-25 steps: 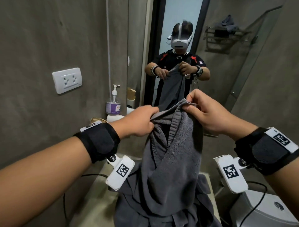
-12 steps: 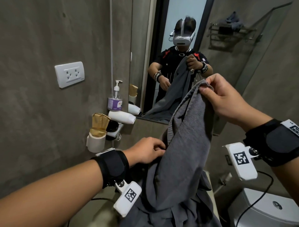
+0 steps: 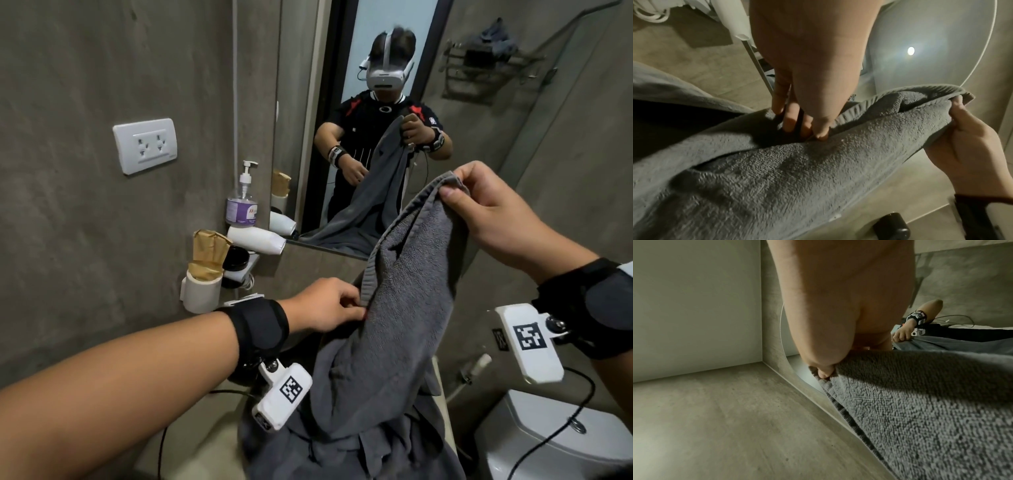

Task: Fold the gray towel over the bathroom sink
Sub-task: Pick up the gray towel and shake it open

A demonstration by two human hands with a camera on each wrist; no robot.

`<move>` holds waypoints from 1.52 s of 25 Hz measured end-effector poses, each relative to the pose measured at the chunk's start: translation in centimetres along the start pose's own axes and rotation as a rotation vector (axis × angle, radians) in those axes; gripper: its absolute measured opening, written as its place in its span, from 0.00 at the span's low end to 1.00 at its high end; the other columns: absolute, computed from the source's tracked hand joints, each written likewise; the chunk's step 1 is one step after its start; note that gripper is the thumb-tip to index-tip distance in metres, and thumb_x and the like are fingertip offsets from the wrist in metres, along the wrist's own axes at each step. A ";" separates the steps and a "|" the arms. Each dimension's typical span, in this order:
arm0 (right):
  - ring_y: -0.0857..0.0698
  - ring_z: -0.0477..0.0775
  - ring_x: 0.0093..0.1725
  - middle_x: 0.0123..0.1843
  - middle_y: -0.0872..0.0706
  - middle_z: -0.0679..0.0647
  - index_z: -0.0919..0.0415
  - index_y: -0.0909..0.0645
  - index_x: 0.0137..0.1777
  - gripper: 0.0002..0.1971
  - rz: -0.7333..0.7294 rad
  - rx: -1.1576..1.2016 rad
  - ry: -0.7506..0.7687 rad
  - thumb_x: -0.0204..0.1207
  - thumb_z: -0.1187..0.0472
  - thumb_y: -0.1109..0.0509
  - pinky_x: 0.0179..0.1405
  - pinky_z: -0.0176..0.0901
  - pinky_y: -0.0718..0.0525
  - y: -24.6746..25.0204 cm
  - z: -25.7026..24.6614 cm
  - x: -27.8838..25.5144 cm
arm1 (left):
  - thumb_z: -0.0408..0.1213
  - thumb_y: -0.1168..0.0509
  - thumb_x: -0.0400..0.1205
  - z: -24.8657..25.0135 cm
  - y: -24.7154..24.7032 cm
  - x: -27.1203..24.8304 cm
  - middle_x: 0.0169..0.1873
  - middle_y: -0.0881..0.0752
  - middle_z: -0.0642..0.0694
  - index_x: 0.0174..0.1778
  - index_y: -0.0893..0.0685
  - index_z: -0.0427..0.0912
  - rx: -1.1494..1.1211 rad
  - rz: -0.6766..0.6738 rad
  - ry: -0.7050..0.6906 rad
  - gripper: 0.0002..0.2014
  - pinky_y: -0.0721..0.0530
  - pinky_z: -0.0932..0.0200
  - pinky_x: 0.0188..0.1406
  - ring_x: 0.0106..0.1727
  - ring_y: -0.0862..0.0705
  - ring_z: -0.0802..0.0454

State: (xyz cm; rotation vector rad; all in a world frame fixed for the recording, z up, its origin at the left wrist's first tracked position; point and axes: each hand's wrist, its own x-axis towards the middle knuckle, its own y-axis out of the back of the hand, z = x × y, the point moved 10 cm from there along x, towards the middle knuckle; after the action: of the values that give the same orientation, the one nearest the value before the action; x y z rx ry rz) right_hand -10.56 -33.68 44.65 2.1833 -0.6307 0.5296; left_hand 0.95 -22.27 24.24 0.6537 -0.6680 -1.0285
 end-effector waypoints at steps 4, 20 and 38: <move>0.25 0.45 0.42 0.42 0.22 0.50 0.44 0.28 0.45 0.09 0.067 -0.073 -0.086 0.86 0.58 0.34 0.44 0.46 0.25 2.7 3.3 -1.4 | 0.42 0.31 0.84 -1.5 4.9 -0.3 0.28 0.18 0.56 0.39 0.20 0.44 -0.036 0.038 0.070 0.10 0.26 0.59 0.35 0.30 0.24 0.60; 0.21 0.45 0.42 0.41 0.18 0.49 0.58 0.20 0.47 0.06 0.094 0.066 -0.163 0.86 0.59 0.33 0.42 0.42 0.22 3.4 5.6 -1.7 | 0.47 0.39 0.81 -0.8 8.2 -2.1 0.51 0.23 0.56 0.61 0.13 0.68 0.780 -0.101 -0.135 0.16 0.25 0.51 0.55 0.56 0.20 0.51; 0.13 0.42 0.33 0.36 0.10 0.47 0.56 0.12 0.46 0.10 0.246 0.443 -0.263 0.73 0.50 0.27 0.32 0.38 0.12 8.4 8.3 -2.5 | 0.24 0.38 0.85 1.9 25.3 -1.1 0.44 0.09 0.45 0.59 0.21 0.41 -0.692 0.470 -0.139 0.10 0.13 0.64 0.42 0.42 0.10 0.57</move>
State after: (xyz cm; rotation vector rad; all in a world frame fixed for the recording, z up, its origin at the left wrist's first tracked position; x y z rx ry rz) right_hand -16.13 -44.28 43.02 2.6364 -1.0106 0.5532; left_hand 12.85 -12.25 44.37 -0.1772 -0.5027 -0.7898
